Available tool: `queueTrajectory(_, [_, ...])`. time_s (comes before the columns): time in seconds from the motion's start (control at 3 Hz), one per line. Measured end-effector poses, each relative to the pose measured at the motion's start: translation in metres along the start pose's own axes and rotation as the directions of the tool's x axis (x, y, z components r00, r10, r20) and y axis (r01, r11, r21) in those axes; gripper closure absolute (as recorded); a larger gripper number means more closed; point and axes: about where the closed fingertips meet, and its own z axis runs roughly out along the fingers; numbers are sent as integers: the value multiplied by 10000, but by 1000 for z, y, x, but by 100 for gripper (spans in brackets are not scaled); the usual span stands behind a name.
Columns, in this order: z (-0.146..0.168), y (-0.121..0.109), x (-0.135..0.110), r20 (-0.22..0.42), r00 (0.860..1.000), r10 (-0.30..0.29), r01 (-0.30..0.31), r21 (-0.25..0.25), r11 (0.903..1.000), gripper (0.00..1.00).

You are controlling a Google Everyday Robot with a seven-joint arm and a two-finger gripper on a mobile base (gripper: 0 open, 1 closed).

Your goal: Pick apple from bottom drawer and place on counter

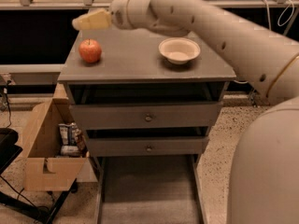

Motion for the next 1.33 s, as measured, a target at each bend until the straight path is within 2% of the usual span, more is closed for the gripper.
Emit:
queueTrajectory(0.33, [-68, -62, -32, 117, 9999, 64, -68, 343, 9994, 0])
queueTrajectory(0.67, [-131, -97, -30, 441, 9977, 511, -503, -198, 9985, 0])
queueTrajectory(1.0, [-209, -93, -45, 1287, 9902, 540, -449, -729, 9963, 0])
queueTrajectory(1.33, [-287, -64, -66, 2743, 9616, 25, -73, 165, 9998, 0])
